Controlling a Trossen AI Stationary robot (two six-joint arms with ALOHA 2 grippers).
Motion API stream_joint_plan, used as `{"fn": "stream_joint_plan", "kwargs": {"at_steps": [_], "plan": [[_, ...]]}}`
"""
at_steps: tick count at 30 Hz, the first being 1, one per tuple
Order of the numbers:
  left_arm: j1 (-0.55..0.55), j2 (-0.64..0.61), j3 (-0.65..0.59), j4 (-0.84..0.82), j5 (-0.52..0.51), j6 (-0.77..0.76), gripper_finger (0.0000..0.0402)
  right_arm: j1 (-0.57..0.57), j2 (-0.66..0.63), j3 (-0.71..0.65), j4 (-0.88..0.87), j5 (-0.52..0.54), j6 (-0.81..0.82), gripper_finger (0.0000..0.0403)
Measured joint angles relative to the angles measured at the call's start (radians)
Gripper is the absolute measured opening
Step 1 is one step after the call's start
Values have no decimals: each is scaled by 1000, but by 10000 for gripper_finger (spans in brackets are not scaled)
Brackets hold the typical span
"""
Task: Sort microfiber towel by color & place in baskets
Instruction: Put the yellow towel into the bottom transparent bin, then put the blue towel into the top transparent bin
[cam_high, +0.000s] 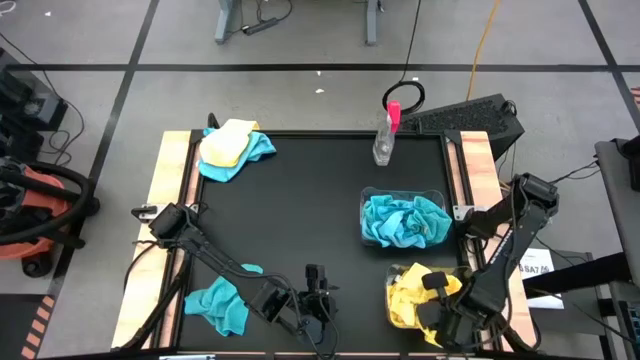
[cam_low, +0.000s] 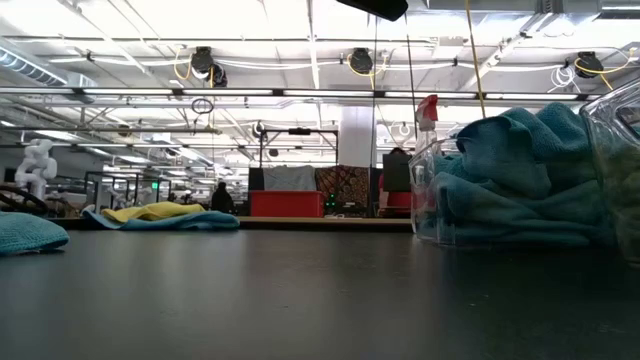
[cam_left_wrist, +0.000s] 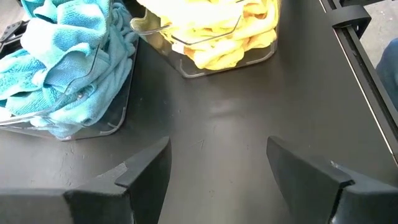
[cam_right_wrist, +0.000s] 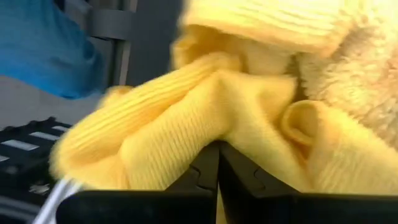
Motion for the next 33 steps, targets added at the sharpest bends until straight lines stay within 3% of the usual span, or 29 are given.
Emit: {"fn": "stream_joint_plan", "kwargs": {"at_steps": [6,13,17,23,28,33], "plan": [[0,0,0,0,1,0,270,30,-1,118,-68,13,0,2],[0,0,0,-6,1,1,270,67,-1,220,-180,115,-1,2],[0,0,0,-48,-32,1,270,80,-2,258,-242,222,-11,2],[4,-4,0,-152,-198,0,270,82,-2,292,-257,393,-79,2],[39,-20,0,-333,-344,-58,270,80,-2,299,-256,587,-114,2],[122,-32,0,-553,-363,-171,270,79,-2,299,-238,749,-136,2]]}}
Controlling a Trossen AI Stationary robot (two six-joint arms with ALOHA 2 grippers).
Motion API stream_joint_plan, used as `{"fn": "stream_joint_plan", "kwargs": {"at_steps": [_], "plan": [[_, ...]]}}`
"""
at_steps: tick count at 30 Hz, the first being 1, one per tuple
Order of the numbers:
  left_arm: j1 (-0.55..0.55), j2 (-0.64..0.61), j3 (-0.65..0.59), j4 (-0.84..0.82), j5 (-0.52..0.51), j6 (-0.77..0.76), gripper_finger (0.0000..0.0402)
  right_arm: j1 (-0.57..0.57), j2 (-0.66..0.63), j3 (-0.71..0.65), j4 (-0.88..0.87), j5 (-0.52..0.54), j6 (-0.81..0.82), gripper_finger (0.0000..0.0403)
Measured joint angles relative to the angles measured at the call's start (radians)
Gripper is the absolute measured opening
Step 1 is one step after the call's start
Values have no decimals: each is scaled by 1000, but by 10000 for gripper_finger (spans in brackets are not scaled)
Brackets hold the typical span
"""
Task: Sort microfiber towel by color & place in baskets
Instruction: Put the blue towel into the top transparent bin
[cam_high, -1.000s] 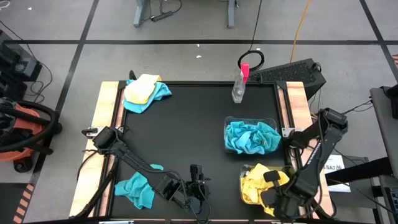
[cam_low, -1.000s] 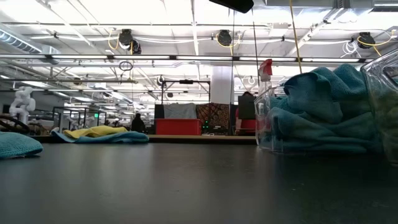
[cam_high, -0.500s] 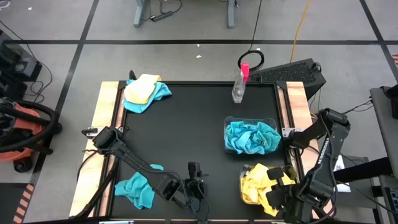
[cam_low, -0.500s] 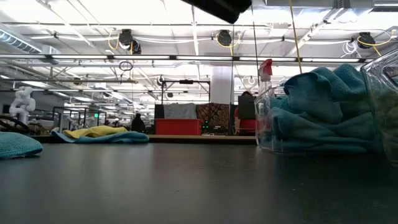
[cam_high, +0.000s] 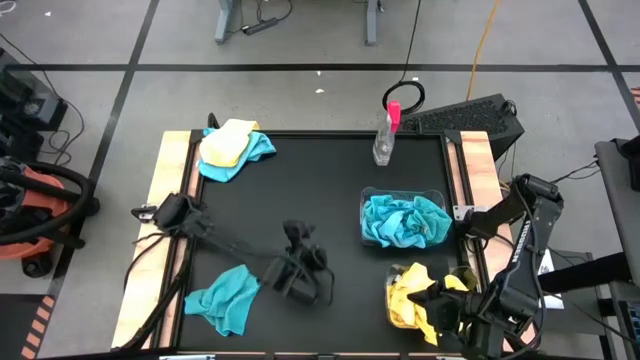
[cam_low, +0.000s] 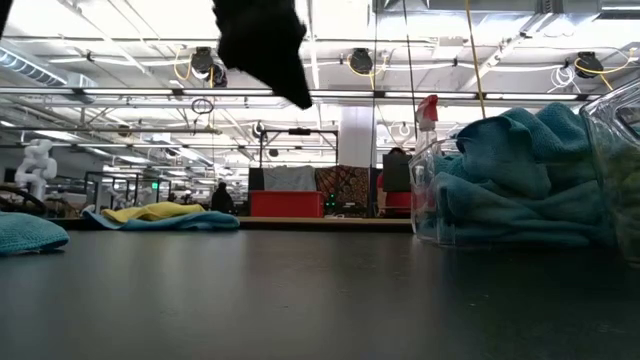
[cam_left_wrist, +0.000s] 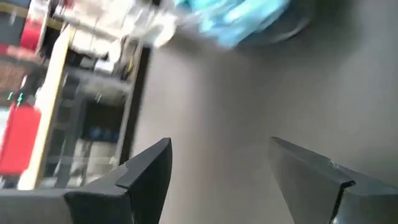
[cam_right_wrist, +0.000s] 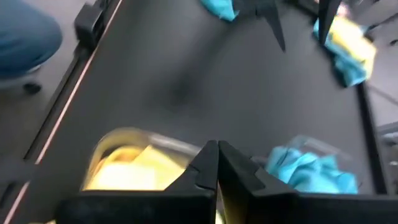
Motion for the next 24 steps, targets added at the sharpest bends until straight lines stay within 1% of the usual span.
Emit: {"fn": "stream_joint_plan", "kwargs": {"at_steps": [3,7,12,14,15,16,17,19,21,22,24], "plan": [[58,-3,0,-103,-3,-38,270,-3,0,0,32,40,-26,2],[138,-6,0,-184,-3,-33,270,-11,0,0,102,46,-72,2],[245,-10,0,-183,3,49,270,-15,3,-40,216,45,-147,2],[295,-13,0,-168,44,99,270,-19,3,-67,253,43,-154,2],[320,-14,0,-162,80,118,270,-21,3,-82,265,41,-152,2],[346,-13,0,-154,140,135,270,-21,3,-99,278,41,-147,2],[369,-12,0,-149,214,153,270,-21,3,-118,298,41,-143,2],[405,-12,0,-156,394,190,270,-22,4,-157,343,37,-141,2],[418,-12,-12,-153,545,203,270,-22,4,-193,394,9,-140,2],[416,-12,-16,-160,592,204,270,-22,4,-213,419,-3,-140,3],[401,-11,-22,-175,636,204,270,-21,4,-248,462,-13,-138,9]]}}
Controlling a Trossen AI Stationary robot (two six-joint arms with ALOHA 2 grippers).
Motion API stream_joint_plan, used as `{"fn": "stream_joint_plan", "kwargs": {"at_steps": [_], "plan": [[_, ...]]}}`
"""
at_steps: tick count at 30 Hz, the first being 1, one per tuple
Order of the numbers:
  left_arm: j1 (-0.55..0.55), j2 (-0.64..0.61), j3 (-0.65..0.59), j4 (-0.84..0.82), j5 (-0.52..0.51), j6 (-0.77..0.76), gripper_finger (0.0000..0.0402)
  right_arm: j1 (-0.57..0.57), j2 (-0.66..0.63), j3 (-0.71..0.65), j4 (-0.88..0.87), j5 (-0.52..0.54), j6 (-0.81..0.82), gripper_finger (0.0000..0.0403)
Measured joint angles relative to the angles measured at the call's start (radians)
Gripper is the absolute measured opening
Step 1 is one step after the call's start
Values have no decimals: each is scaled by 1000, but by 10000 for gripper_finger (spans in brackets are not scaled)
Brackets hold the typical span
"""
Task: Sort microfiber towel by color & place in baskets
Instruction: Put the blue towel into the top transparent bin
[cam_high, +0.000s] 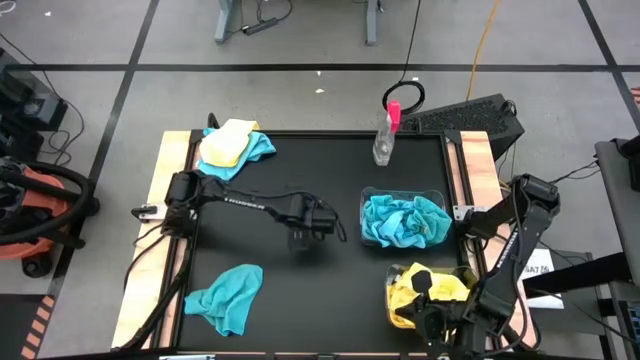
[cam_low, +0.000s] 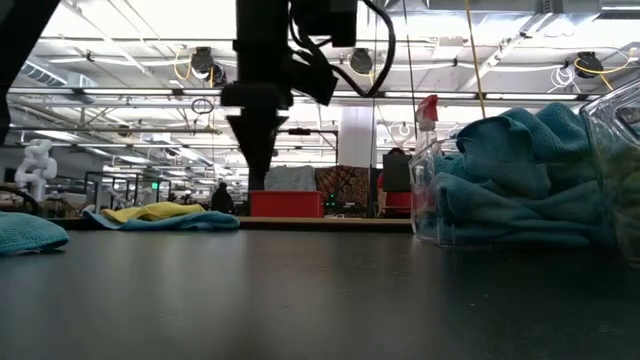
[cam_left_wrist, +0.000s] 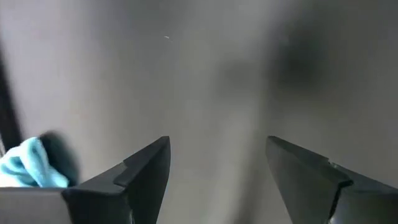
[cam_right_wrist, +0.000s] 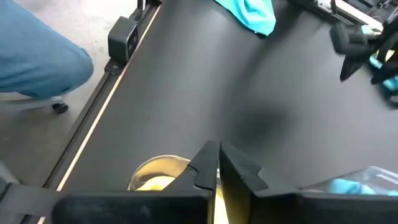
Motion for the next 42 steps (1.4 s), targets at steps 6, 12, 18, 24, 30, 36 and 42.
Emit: {"fn": "stream_joint_plan", "kwargs": {"at_steps": [6,12,18,24,30,36,42], "plan": [[-109,0,-4,-12,96,-9,270,0,1,-62,95,0,19,52],[-267,0,-4,-18,124,-83,270,0,1,-68,176,1,-35,113],[-420,0,-4,-68,127,-239,270,0,1,-68,274,2,-138,168],[-553,0,-4,-101,98,-426,270,-13,1,-68,330,8,-200,210],[-664,0,-4,-170,30,-625,270,-38,1,-67,363,7,-239,244],[-756,0,-12,-190,11,-793,270,-58,1,-67,363,1,-246,259],[-828,0,-42,-191,12,-929,270,-62,1,-67,363,1,-256,259]]}}
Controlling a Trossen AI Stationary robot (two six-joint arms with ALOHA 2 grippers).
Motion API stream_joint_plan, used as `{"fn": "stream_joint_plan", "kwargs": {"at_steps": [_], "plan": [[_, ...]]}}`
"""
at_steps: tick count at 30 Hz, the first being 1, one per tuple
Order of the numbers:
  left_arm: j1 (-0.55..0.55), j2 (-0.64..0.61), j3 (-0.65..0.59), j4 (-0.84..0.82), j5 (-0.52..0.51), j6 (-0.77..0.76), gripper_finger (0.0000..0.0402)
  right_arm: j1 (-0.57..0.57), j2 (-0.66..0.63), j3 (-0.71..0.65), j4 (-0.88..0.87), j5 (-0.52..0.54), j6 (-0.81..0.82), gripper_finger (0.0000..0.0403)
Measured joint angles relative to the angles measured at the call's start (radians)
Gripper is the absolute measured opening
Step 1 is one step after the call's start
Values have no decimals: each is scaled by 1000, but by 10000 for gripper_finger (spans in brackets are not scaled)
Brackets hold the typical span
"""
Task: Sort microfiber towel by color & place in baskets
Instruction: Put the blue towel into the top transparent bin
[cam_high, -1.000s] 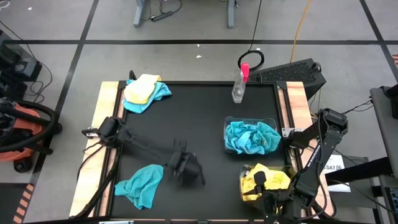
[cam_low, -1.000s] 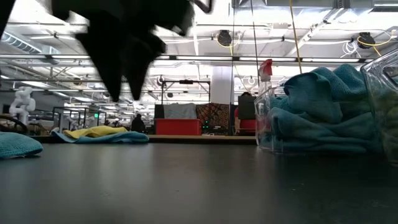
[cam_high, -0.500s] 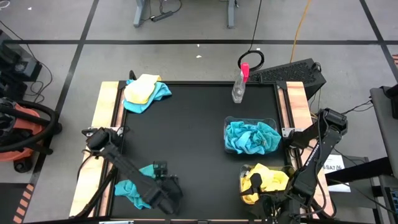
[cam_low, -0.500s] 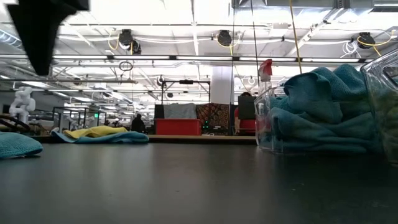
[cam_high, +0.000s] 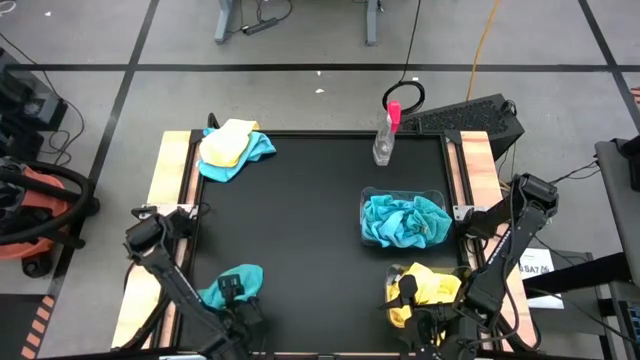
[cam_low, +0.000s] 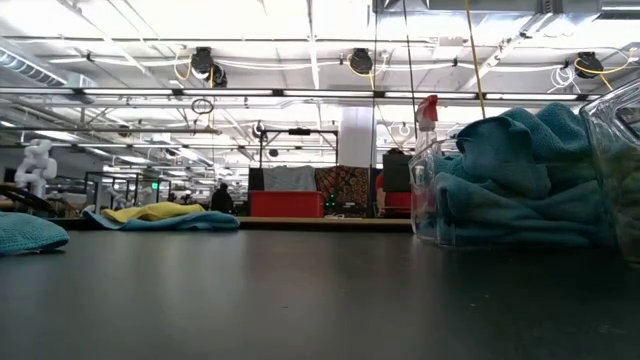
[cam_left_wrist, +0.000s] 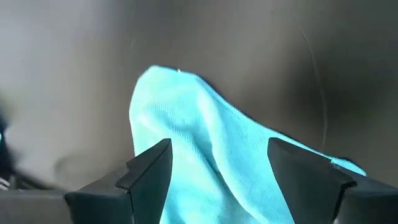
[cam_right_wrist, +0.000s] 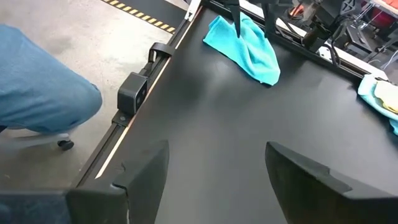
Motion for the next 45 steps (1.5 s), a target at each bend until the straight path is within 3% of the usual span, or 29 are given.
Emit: {"fn": "stream_joint_plan", "kwargs": {"at_steps": [18,29,34,41,45], "plan": [[-87,0,-184,121,78,-253,270,0,0,1,5,0,-9,258],[-101,-19,-360,418,68,-280,262,0,0,1,16,0,-17,258],[-77,-51,-363,555,4,-193,189,0,0,1,16,0,-16,258],[26,-72,-366,721,-8,70,24,0,-1,1,15,0,-20,258],[112,-72,-366,798,-21,251,15,0,-1,1,15,0,-20,258]]}}
